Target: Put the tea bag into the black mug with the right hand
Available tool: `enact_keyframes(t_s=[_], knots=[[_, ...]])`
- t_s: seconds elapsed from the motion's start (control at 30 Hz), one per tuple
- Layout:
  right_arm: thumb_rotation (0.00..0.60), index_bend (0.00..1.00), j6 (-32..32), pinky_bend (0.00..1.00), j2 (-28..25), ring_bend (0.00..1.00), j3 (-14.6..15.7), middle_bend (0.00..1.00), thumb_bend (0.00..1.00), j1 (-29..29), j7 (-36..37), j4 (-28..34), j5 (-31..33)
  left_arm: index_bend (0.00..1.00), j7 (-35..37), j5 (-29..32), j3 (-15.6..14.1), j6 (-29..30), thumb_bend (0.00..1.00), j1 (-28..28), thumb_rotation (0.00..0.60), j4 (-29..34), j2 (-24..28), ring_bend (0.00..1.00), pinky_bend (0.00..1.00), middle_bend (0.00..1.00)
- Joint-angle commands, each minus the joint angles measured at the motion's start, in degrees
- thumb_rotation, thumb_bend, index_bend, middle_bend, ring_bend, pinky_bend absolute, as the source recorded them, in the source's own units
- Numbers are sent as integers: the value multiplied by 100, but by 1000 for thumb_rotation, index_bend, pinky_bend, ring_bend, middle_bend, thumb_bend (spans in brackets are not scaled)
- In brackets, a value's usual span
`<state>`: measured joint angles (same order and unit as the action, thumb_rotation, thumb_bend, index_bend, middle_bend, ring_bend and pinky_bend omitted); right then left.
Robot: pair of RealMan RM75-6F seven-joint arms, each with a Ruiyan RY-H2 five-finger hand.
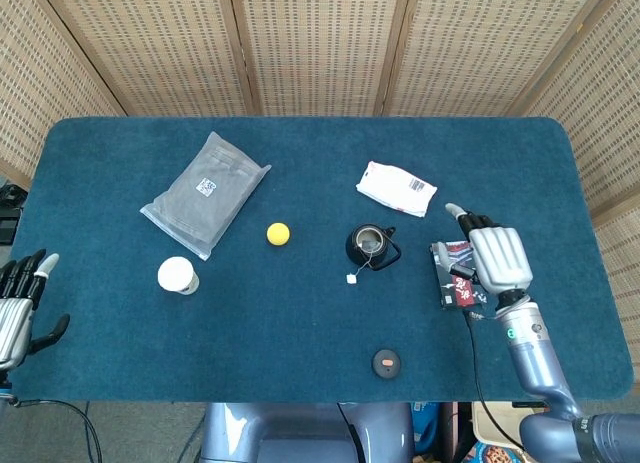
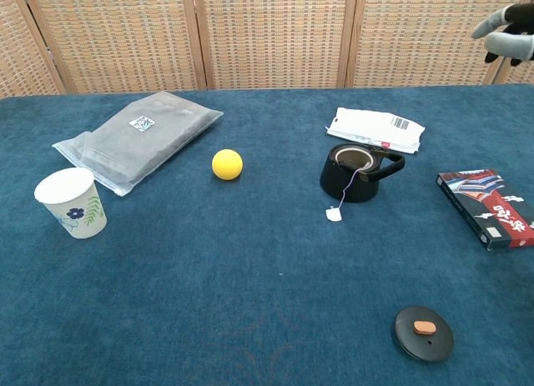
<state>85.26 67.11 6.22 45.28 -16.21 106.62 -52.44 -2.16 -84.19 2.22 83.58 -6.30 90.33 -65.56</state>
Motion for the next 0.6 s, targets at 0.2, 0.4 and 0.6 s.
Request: enact_keyframes(t_s=[0.2,0.4,0.6], knots=[[102,156,1124,230,526,57,142,152,562,-1084,-503,-476,-1044,0,143,-70,13,119,355,38,600,-131,-121,0,0,0],[102,156,1414,182,661,22,155,124,550,-1636,-656,-631,-1402,0,202,-167,-35,131,355,47,600,-164,-134,0,0,0],[102,156,1505,163,754,12,205,124,547,-2024,-931,-757,-1684,0,162,-254,-112,90,355,49,600,-115,-104,0,0,0]])
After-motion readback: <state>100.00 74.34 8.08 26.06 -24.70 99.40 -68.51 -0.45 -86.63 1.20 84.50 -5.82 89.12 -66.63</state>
